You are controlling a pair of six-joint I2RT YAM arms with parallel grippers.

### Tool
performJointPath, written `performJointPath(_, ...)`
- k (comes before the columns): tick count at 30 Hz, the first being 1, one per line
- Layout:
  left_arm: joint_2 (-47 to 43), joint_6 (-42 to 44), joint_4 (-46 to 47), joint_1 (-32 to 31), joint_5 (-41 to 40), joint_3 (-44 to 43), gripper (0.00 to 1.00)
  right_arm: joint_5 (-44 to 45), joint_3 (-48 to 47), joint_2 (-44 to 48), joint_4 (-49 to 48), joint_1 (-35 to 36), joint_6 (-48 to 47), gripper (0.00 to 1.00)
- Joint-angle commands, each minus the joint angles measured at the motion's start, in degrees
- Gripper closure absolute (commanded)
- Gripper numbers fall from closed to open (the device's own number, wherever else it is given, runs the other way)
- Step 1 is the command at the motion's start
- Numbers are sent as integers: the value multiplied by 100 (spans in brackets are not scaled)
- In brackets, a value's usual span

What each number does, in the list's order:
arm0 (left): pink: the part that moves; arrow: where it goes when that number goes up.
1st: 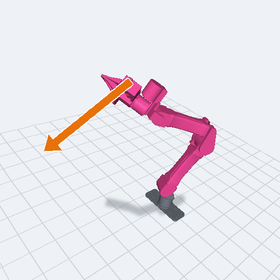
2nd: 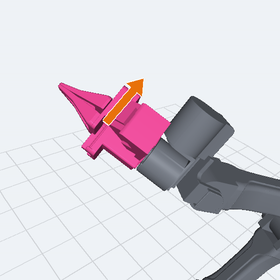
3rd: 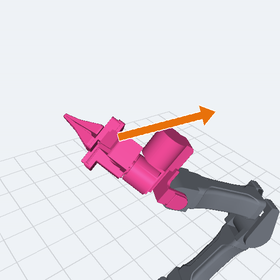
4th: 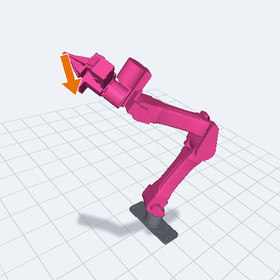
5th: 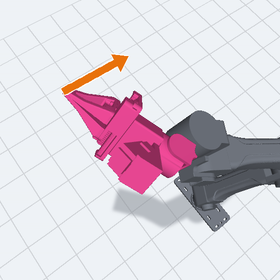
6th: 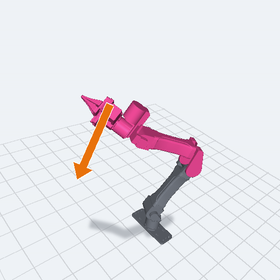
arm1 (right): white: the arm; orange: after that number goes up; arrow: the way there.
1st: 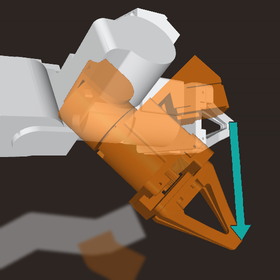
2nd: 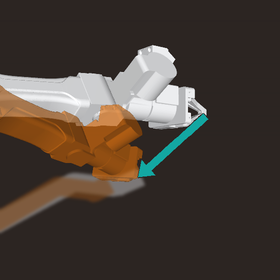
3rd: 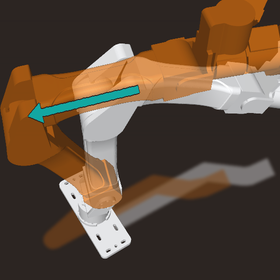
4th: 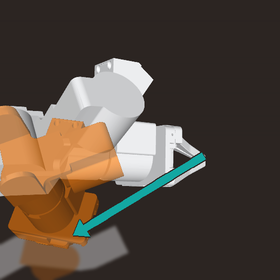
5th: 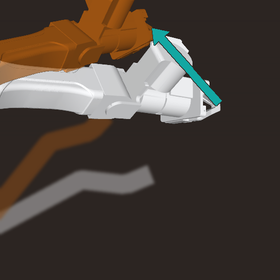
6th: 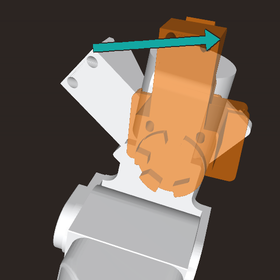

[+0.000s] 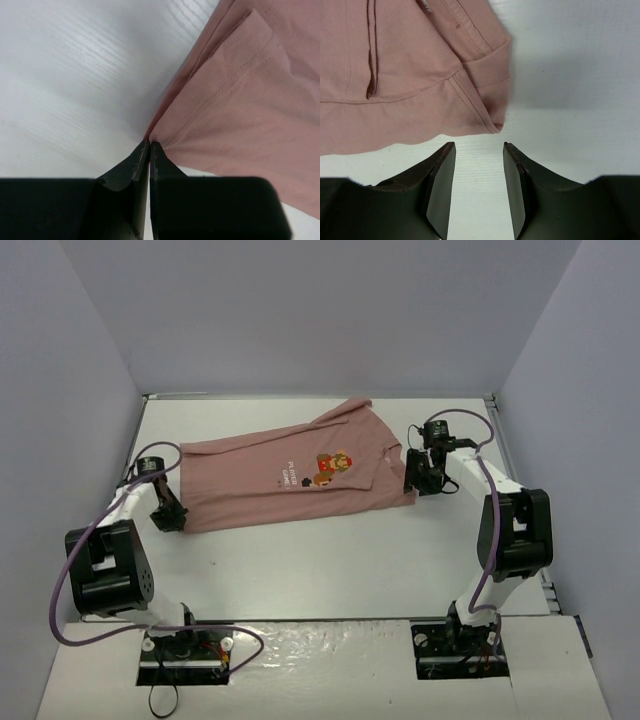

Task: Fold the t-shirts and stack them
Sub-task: Fold the flattened tshirt in 1/3 of the way

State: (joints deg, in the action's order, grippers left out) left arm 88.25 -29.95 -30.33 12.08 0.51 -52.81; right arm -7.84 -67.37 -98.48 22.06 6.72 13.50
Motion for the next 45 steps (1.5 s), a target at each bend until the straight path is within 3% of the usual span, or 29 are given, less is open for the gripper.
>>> performJointPath(1,-746,-169,-261,40,-133,-10,100,146,-18,352,-49,-45,60,60)
performJointPath(16,-1765,-478,-436,44,-335,675,97,205,2,179,-105,-39,180,60)
performJointPath(22,-1516,-591,-652,49,-233,893,92,230,10,88,-149,-31,233,59)
performJointPath(24,-1595,-573,-694,49,-192,721,81,230,-54,33,-158,-30,238,59)
performJointPath(26,-1766,-536,-730,41,-193,530,61,195,-102,-33,-167,-21,251,60)
performJointPath(30,-2064,-513,-724,-18,-198,316,44,222,-101,-210,-249,18,321,59)
performJointPath(40,-1126,-688,294,-671,-258,262,45,569,102,-591,-692,49,566,59)
performJointPath(45,-99,-846,463,-701,-317,218,56,1191,428,-629,-837,0,689,68)
